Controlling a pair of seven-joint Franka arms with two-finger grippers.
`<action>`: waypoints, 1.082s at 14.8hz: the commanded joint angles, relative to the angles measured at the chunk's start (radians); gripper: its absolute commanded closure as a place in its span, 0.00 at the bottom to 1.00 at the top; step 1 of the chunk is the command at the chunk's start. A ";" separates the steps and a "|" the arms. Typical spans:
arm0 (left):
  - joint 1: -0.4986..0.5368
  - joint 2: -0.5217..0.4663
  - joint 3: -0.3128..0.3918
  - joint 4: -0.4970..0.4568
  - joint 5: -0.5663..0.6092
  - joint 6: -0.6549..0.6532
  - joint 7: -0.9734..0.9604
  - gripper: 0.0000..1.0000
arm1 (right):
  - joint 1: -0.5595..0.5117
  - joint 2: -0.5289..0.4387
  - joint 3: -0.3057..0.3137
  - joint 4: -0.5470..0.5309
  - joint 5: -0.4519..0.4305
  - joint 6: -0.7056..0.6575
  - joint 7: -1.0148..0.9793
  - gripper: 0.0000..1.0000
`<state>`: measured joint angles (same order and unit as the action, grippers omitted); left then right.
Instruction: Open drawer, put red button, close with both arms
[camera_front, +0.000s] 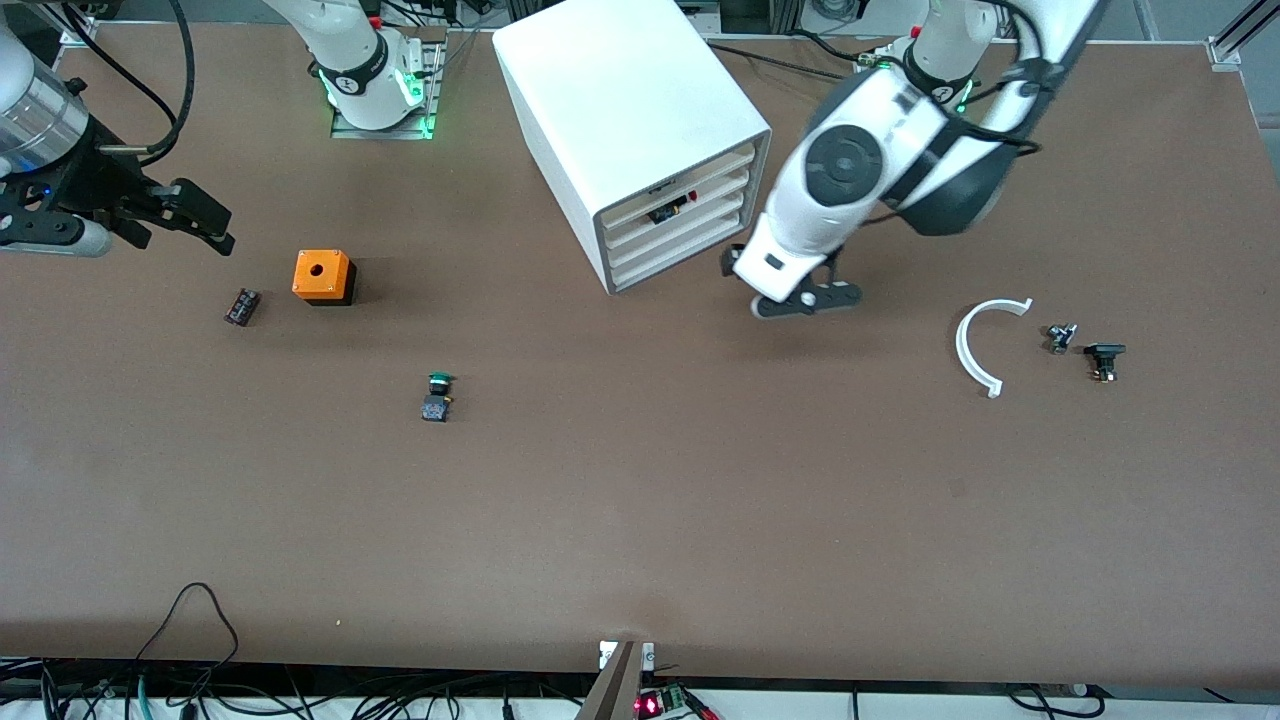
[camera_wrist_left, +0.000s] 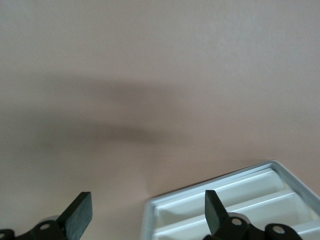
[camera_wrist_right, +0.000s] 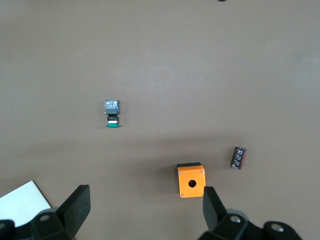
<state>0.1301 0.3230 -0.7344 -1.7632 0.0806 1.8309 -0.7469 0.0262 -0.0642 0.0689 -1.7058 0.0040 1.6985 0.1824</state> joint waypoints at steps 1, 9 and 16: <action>0.097 -0.004 -0.010 0.103 0.027 -0.112 0.225 0.01 | -0.011 0.026 0.002 0.052 0.004 -0.037 -0.017 0.00; 0.129 -0.038 0.032 0.301 0.151 -0.272 0.536 0.01 | -0.009 0.026 0.003 0.055 0.004 -0.037 -0.020 0.00; -0.110 -0.198 0.573 0.205 -0.062 -0.231 0.889 0.00 | -0.009 0.026 0.002 0.057 0.005 -0.045 -0.038 0.00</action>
<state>0.0894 0.2032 -0.3039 -1.4813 0.1000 1.5746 0.0343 0.0257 -0.0469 0.0661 -1.6765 0.0040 1.6808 0.1678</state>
